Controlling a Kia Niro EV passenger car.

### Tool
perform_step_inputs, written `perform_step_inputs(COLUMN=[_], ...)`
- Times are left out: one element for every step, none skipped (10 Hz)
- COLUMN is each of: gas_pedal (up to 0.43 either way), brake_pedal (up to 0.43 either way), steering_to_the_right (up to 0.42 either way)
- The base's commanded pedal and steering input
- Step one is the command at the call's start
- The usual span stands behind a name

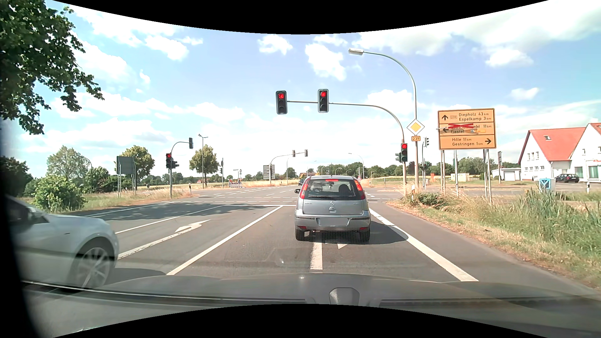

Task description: Follow the waypoints while adhering to traffic rules and regulations

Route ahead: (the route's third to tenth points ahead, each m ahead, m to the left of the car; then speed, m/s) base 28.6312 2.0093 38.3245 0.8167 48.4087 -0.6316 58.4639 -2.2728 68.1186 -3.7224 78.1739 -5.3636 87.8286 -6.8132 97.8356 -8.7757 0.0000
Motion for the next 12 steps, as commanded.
perform_step_inputs(gas_pedal=[0.000,0.000,0.000,0.000,0.000,0.000,0.000,0.000,0.000,0.000,0.000,0.000], brake_pedal=[0.006,0.006,0.006,0.006,0.006,0.006,0.006,0.006,0.006,0.006,0.006,0.006], steering_to_the_right=[0.008,0.008,0.008,0.007,0.008,0.007,0.007,0.007,0.008,0.008,0.008,0.007])
